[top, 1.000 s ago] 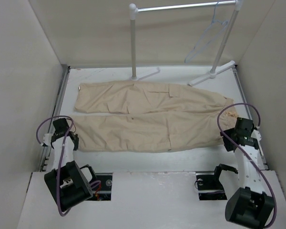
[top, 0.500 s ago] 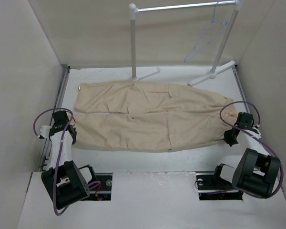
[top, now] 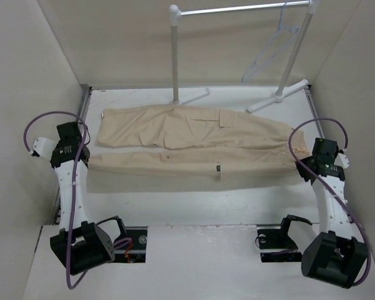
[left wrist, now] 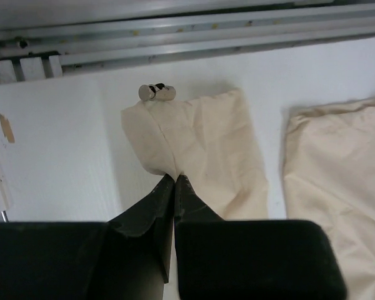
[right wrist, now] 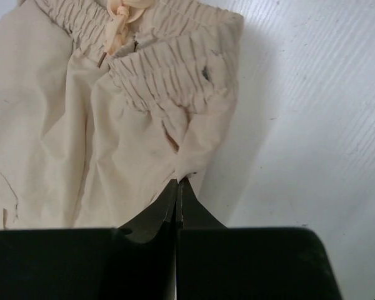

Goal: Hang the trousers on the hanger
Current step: Fold the trousers at the center of the board.

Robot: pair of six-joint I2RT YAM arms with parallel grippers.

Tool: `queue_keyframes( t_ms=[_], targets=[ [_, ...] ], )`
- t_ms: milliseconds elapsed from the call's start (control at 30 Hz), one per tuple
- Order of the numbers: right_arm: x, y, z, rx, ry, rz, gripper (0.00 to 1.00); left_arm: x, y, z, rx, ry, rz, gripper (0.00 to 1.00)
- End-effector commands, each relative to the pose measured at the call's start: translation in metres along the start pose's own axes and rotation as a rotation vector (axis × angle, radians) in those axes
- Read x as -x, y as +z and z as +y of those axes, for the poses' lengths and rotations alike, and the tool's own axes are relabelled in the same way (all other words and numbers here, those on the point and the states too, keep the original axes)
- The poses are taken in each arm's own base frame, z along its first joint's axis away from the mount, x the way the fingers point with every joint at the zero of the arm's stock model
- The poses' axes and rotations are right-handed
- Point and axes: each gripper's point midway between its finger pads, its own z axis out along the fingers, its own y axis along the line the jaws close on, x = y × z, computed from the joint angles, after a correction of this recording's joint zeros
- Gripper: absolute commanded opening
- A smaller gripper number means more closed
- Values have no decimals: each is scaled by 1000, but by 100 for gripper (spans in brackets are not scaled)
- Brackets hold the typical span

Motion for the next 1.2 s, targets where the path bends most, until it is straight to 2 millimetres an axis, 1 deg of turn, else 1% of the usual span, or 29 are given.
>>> queue_keyframes(
  t_ms=[0,67,100,133,233,300,367,433,567,600,667,733,767,833,867,933,967,1000,1067,1100,1133,1167],
  targets=[
    [24,-1,18,2,-8,-73,1,36,-14,-34,-25,25,-115,0],
    [33,0,29,1,-8,-83,1,50,-20,-62,-49,41,-157,0],
    [39,2,34,-1,0,-96,1,54,-20,-74,-56,51,-172,0],
    [47,4,42,2,7,-115,0,59,-19,-92,-69,64,-192,0],
    [67,8,69,19,26,-140,0,64,-14,-147,-119,109,-218,0],
    [80,13,94,32,9,-139,1,63,-5,-180,-137,133,-228,0],
    [90,24,118,37,-5,-131,1,58,10,-209,-144,156,-223,0],
    [99,41,140,30,-18,-123,1,52,29,-236,-139,180,-214,0],
    [104,85,185,31,-47,-68,1,42,60,-288,-156,239,-223,1],
    [102,97,195,26,-55,-46,1,40,67,-301,-163,254,-231,1],
    [103,121,209,3,-69,-28,1,36,80,-325,-183,278,-254,2],
    [97,143,221,-8,-80,-3,3,31,95,-345,-211,301,-274,5],
    [95,152,226,-15,-83,0,4,28,101,-353,-223,311,-285,7],
    [93,161,235,-10,-84,6,9,27,107,-363,-244,321,-303,9],
    [91,164,240,-5,-85,8,13,26,108,-368,-258,321,-310,13],
    [88,162,251,29,-96,16,38,22,107,-372,-285,334,-298,27],
    [87,156,255,49,-103,26,47,23,104,-371,-292,335,-295,33],
    [88,147,256,62,-116,21,53,24,99,-369,-301,335,-290,38],
    [92,128,255,88,-137,5,64,38,75,-358,-311,309,-298,48],
    [94,116,250,97,-149,-4,68,41,58,-354,-328,299,-310,53],
    [94,104,244,107,-151,-13,70,42,44,-348,-348,289,-319,58],
    [93,95,235,111,-148,-26,72,35,28,-345,-381,281,-314,59]
  ],
)
